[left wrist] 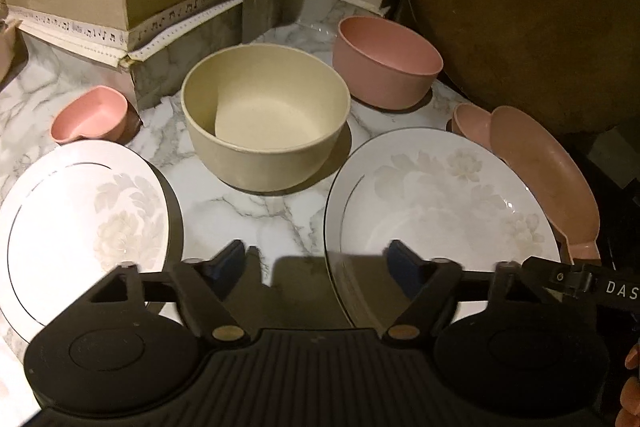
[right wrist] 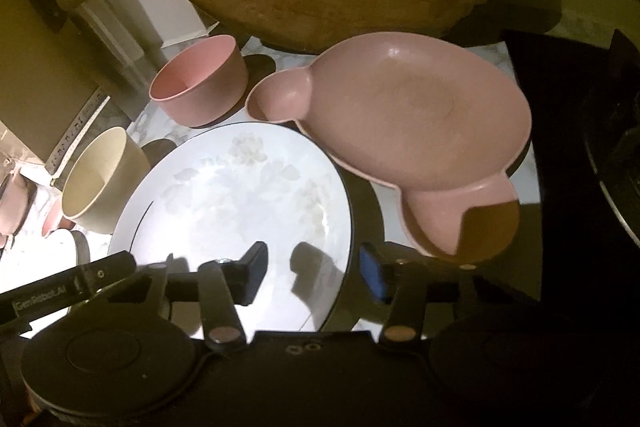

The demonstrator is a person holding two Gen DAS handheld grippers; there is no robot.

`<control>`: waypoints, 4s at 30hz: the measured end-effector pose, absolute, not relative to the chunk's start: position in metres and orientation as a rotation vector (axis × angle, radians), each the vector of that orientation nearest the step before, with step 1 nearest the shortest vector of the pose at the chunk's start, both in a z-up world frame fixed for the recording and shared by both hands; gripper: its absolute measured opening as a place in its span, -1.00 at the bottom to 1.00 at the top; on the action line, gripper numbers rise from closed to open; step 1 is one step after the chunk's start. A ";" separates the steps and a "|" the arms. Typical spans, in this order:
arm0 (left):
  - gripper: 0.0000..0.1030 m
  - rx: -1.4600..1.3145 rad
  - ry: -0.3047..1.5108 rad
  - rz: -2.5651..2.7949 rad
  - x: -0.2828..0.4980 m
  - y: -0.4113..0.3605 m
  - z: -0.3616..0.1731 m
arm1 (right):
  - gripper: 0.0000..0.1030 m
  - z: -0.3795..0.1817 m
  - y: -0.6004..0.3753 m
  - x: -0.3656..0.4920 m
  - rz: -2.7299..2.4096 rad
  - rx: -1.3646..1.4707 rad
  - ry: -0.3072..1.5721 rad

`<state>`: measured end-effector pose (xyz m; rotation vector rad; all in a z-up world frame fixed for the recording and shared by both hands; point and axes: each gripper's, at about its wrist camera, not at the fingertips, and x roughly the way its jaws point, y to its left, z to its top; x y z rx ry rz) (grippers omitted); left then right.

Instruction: Organize plates and bowls

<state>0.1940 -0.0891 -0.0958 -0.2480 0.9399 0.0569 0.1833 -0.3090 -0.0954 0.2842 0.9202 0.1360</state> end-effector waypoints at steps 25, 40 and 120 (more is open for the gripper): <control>-0.75 -0.306 1.010 -0.041 0.183 -0.086 -0.094 | -0.80 -0.099 -0.314 0.168 0.075 0.337 0.956; -0.75 -0.287 1.074 -0.086 0.128 -0.086 -0.089 | -0.80 -0.099 -0.317 0.114 0.071 0.352 0.990; 0.57 -0.275 0.793 0.149 0.080 0.107 -0.044 | 0.98 -0.035 -0.103 0.123 0.383 0.055 0.758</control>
